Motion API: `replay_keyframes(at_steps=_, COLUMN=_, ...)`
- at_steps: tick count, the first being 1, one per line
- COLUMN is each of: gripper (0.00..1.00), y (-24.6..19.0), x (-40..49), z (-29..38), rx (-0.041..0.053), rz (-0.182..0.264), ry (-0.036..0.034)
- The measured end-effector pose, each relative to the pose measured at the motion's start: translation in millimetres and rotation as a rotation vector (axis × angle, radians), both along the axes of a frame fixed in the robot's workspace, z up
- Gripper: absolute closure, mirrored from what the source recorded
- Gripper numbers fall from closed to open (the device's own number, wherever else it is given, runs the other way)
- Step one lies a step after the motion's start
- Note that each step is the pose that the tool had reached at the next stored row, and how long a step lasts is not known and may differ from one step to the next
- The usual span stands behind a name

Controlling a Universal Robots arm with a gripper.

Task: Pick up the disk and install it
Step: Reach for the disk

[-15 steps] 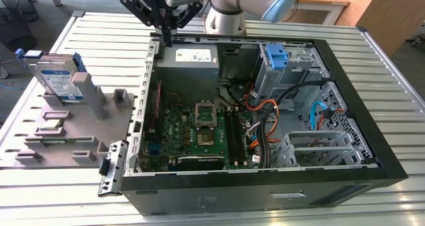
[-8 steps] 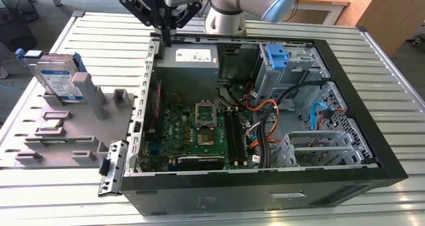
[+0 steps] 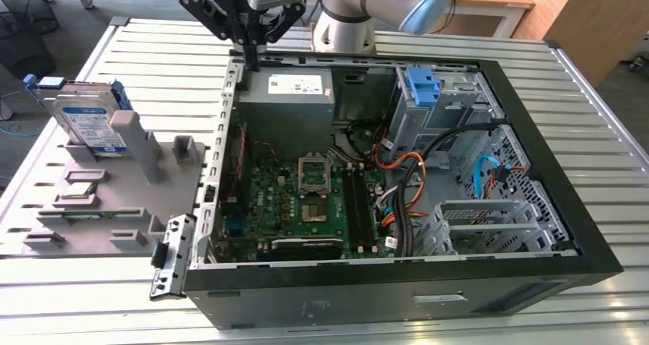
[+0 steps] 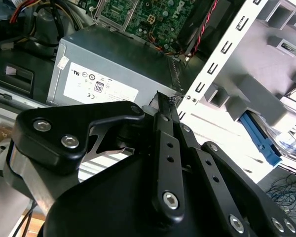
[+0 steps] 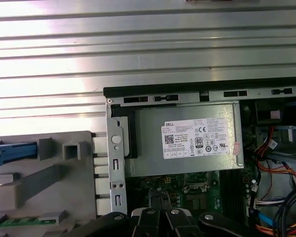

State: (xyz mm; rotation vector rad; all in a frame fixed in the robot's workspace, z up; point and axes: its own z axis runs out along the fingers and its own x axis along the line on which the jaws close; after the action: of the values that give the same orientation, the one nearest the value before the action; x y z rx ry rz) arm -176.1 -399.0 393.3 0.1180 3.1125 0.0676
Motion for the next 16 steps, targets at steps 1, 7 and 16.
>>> replay_keyframes(at_steps=1, gripper=0.89, y=0.0, x=-0.6, z=0.0, rx=0.0000, rz=0.000, ry=0.0000)
replay_keyframes(at_steps=7, gripper=0.89, y=0.0, x=-4.8, z=0.0, rx=0.0000, rz=0.000, ry=0.0000)
replay_keyframes(at_steps=16, gripper=0.89, y=0.0, x=-11.2, z=-0.1, rx=0.0001, rz=0.000, ry=-0.0001)
